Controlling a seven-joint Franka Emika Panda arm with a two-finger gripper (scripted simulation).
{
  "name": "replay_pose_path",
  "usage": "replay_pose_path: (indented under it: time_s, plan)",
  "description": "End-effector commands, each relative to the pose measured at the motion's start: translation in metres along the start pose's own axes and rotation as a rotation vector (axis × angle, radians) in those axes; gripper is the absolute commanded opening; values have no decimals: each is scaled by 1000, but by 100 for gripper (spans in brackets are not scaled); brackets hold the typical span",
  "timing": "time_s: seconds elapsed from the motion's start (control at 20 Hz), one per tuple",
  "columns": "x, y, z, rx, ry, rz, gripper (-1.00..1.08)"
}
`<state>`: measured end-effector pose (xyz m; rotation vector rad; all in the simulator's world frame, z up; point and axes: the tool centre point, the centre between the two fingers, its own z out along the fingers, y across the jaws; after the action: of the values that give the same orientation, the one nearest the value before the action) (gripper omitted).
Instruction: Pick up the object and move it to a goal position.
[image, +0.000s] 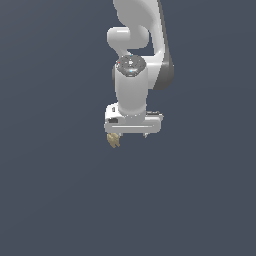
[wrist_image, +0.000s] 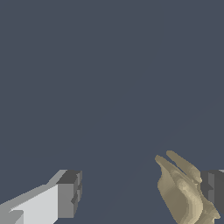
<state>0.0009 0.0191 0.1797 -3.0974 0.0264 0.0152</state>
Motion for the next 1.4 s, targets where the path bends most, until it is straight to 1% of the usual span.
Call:
replay_pose_path:
  time_s: [0.0,0.15,0.45,0.85,1.1,1.35]
  plan:
    - [0,0,0,0,0,0,100]
    - [0,5,-1,1,1,6,100]
    - [-2,30,-8,4,4,36,100]
    - [-3,32,-6,3,4,33,100]
    - [-12,42,2,-4,6,19,100]
    - [-28,59,17,-17,7,-6,100]
